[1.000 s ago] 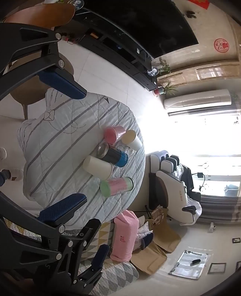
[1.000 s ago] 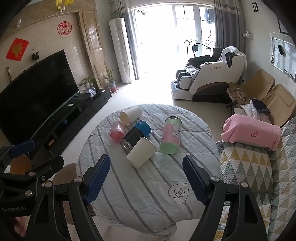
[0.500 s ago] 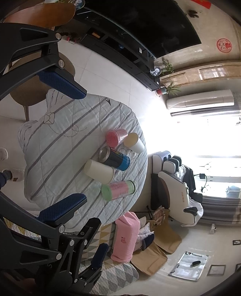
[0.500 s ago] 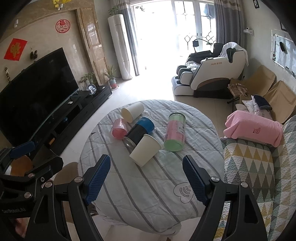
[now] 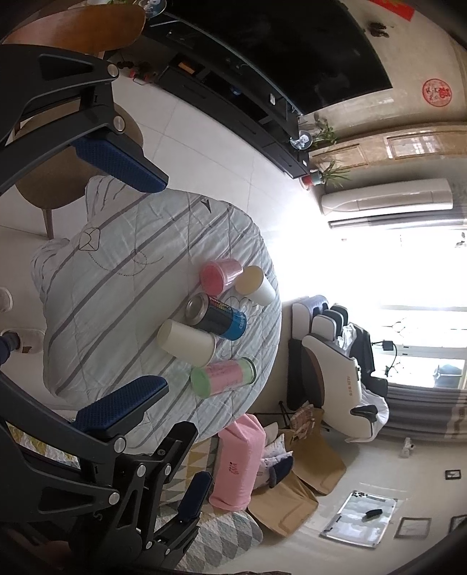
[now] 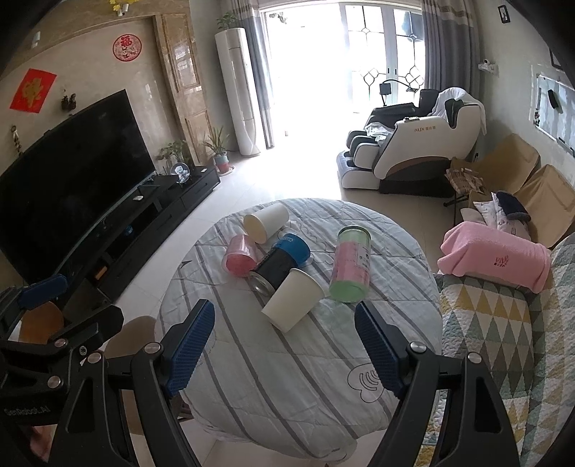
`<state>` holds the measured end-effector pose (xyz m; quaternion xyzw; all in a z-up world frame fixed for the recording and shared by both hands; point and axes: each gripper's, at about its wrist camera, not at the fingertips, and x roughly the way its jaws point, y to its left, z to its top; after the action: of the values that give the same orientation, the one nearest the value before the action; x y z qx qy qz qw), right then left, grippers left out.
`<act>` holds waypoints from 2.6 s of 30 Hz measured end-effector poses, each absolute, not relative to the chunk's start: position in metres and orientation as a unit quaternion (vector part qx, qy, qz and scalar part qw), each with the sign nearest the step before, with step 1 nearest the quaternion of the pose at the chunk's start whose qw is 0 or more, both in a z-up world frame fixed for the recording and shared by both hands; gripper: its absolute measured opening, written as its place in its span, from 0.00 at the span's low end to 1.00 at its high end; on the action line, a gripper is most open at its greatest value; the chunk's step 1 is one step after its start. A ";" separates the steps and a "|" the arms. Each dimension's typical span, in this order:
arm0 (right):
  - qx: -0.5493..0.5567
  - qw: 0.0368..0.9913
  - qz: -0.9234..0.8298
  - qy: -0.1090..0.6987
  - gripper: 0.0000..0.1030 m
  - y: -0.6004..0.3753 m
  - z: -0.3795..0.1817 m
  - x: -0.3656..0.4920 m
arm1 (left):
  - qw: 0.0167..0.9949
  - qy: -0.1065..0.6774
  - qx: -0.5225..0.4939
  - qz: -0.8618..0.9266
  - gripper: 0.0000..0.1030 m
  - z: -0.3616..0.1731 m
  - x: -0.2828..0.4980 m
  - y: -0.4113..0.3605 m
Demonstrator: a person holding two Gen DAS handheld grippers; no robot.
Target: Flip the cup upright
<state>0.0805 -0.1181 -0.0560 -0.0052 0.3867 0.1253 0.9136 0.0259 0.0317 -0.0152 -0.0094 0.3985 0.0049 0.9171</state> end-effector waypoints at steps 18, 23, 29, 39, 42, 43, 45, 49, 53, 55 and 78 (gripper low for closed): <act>-0.004 0.923 0.112 0.369 0.79 -0.108 -0.040 0.079 | 0.927 0.374 -0.013 -0.023 1.00 0.001 0.026 0.040; -0.001 0.920 0.108 0.376 0.79 -0.109 -0.042 0.084 | 0.924 0.382 -0.013 -0.028 1.00 -0.004 0.032 0.039; 0.003 0.913 0.110 0.393 0.79 -0.109 -0.051 0.099 | 0.921 0.389 -0.016 -0.023 1.00 -0.012 0.048 0.041; 0.056 0.881 0.129 0.451 0.79 -0.112 -0.081 0.174 | 0.907 0.422 -0.007 -0.002 1.00 -0.032 0.113 0.046; 0.089 0.861 0.127 0.485 0.79 -0.115 -0.098 0.204 | 0.898 0.441 -0.003 0.007 1.00 -0.041 0.140 0.049; 0.096 0.852 0.126 0.499 0.79 -0.115 -0.104 0.215 | 0.895 0.445 -0.001 0.009 1.00 -0.043 0.146 0.049; 0.113 0.836 0.130 0.521 0.79 -0.113 -0.117 0.239 | 0.894 0.448 0.000 0.015 1.00 -0.048 0.158 0.052; 0.131 0.807 0.127 0.562 0.79 -0.101 -0.145 0.276 | 0.883 0.469 -0.001 0.026 1.00 -0.064 0.177 0.058; 0.146 0.776 0.109 0.603 0.79 -0.091 -0.179 0.308 | 0.873 0.486 0.009 0.024 1.00 -0.075 0.193 0.066; 0.148 0.766 0.094 0.619 0.79 -0.086 -0.194 0.320 | 0.869 0.495 0.009 0.021 1.00 -0.082 0.203 0.074; 0.230 0.728 0.044 0.644 0.67 -0.063 -0.252 0.364 | 0.852 0.518 0.056 -0.053 1.00 -0.107 0.250 0.133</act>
<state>0.3640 -0.0632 -0.2519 0.2304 0.6440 0.0438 0.7282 0.2501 0.1327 -0.1072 0.0563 0.5180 -0.0528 0.8519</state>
